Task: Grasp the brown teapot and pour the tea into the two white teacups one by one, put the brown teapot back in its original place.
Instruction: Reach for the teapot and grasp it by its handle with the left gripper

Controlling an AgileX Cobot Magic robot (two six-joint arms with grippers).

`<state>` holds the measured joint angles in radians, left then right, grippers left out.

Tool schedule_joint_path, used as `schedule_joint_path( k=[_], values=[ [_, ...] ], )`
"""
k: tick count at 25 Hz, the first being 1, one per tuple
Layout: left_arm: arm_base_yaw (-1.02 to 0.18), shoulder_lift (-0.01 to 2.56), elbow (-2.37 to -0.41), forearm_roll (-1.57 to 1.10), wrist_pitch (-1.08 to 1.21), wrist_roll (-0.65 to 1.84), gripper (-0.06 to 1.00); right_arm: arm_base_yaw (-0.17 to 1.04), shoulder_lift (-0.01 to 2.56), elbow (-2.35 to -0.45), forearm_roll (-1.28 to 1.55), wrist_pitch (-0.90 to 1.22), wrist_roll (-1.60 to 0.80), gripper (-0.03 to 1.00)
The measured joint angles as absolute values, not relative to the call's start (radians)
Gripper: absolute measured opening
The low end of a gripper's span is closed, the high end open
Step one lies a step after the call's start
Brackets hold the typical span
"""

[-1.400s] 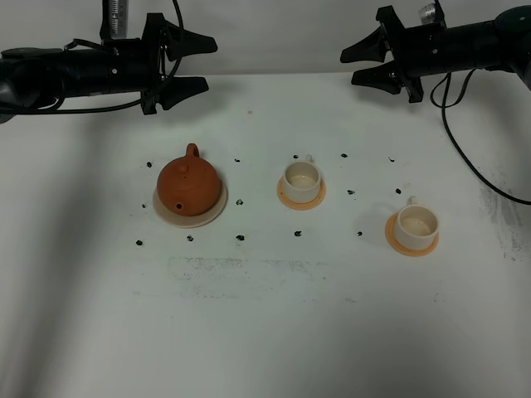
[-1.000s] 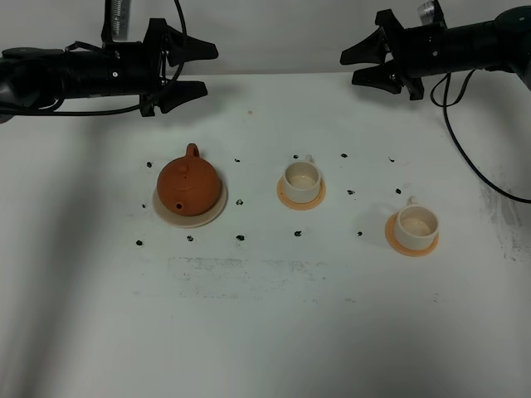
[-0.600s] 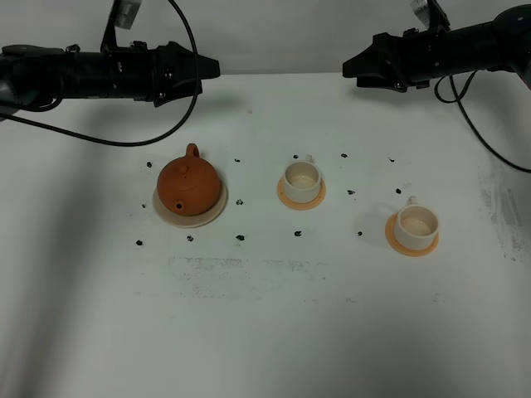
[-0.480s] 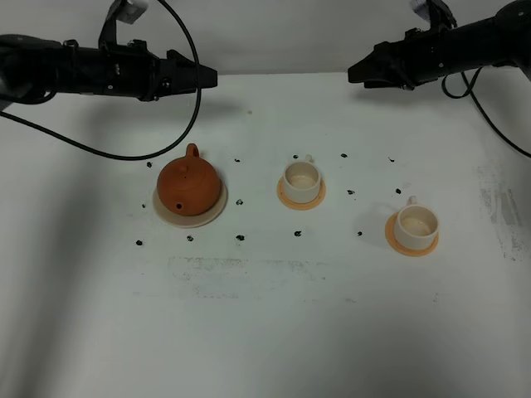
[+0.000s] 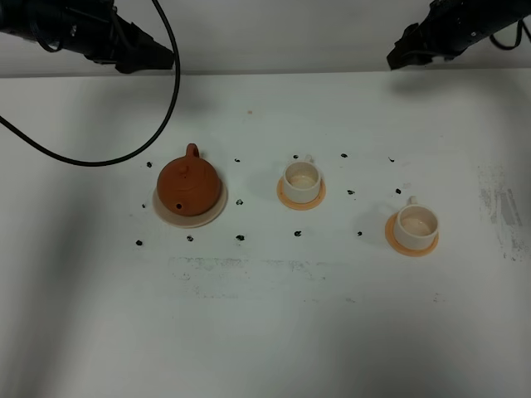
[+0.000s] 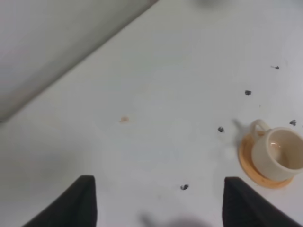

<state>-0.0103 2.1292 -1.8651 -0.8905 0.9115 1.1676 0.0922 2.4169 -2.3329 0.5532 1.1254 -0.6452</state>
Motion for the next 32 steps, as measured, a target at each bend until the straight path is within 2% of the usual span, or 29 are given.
schedule_joint_path(
  k=[5,9,16,25,32],
  values=[
    [-0.021,1.967,-1.663,-0.847,0.772,1.194,0.58,0.094,2.29,-2.319,0.529,1.126,-0.61,0.46],
    [-0.031,1.805,-1.471,-0.85,0.615,1.238,0.58,0.101,2.138,-2.202,0.53,1.121,-0.599,0.46],
    [-0.054,1.572,-1.228,-0.889,0.38,1.299,0.58,0.102,1.844,-1.904,0.536,1.055,-0.597,0.43],
    [-0.056,1.454,-1.061,-0.937,0.331,1.243,0.55,0.102,1.459,-1.461,0.541,0.915,-0.634,0.43],
    [-0.056,1.412,-0.971,-1.077,0.269,1.256,0.51,0.102,1.13,-1.155,0.541,0.824,-0.621,0.43]
  ],
)
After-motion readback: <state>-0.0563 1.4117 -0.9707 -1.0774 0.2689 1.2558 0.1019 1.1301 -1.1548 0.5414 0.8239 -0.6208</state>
